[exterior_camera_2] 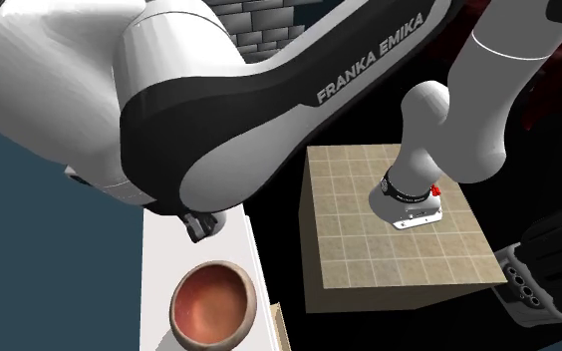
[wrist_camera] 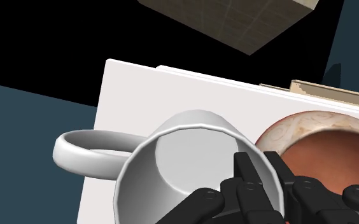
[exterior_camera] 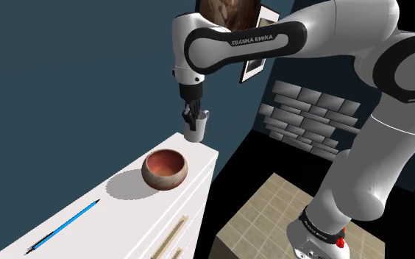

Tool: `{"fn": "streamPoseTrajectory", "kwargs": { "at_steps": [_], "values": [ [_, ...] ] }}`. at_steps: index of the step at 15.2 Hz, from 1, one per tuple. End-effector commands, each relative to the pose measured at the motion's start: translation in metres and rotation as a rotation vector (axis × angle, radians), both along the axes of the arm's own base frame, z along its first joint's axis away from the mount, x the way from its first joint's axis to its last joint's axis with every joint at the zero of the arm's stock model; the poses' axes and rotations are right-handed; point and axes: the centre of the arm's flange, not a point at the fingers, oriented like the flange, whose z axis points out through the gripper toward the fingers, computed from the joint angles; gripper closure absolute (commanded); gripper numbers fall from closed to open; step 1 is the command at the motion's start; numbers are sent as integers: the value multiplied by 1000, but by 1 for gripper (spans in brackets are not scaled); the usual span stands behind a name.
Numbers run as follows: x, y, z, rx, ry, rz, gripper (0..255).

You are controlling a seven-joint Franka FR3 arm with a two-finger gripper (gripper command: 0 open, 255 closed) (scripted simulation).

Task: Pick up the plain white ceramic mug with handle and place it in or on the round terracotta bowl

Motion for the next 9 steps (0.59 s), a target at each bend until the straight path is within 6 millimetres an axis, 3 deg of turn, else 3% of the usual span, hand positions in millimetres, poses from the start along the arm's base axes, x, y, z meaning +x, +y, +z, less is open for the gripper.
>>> {"fn": "streamPoseTrajectory", "kwargs": {
  "at_steps": [1, 6, 9],
  "values": [
    [0, 0, 10, 0, 0, 0, 255],
    [0, 0, 34, 0, 0, 0, 255],
    [2, 39, 42, 0, 0, 0, 255]
  ]
}}
